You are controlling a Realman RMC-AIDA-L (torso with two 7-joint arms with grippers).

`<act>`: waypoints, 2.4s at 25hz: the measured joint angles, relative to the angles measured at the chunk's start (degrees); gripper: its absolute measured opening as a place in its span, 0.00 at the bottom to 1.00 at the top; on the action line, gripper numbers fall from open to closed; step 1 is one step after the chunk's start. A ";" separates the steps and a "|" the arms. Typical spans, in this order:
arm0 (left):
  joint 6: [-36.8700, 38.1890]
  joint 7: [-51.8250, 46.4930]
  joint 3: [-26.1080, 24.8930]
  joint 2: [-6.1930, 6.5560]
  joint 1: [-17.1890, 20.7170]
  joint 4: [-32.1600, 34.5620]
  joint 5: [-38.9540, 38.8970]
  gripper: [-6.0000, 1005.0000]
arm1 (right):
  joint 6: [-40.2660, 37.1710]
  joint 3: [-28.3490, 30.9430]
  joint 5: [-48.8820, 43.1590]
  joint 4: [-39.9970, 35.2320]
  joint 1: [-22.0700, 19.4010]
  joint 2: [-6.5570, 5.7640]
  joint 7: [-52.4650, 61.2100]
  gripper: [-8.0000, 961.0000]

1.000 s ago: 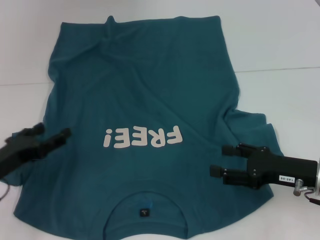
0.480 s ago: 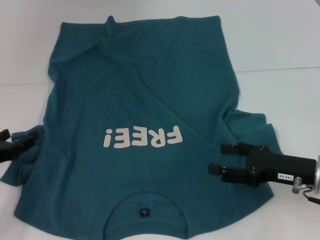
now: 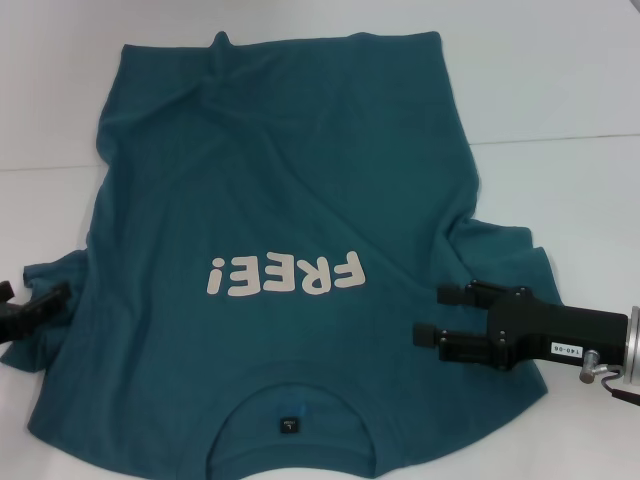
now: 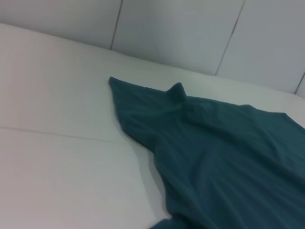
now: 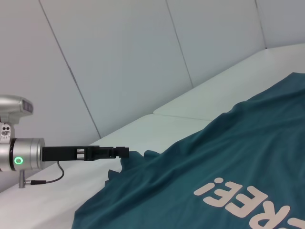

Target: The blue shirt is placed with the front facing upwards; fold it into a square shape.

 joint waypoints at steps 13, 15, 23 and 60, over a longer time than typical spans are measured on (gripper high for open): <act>-0.01 -0.23 3.81 -0.55 -0.73 -0.30 1.11 0.91 | 0.10 0.02 0.00 0.08 -0.26 0.00 0.00 0.92; -0.05 -0.17 4.02 -0.59 -0.82 -0.31 1.11 0.91 | 0.10 0.02 0.00 0.09 -0.31 0.01 0.00 0.92; -0.15 0.05 4.49 -0.61 -0.90 0.21 1.18 0.80 | 0.08 0.02 0.00 0.09 -0.44 0.00 0.00 0.92; -5.41 -1.83 3.93 -0.19 -1.60 10.47 3.53 0.01 | 1.94 0.54 1.05 3.34 0.66 0.20 0.35 0.92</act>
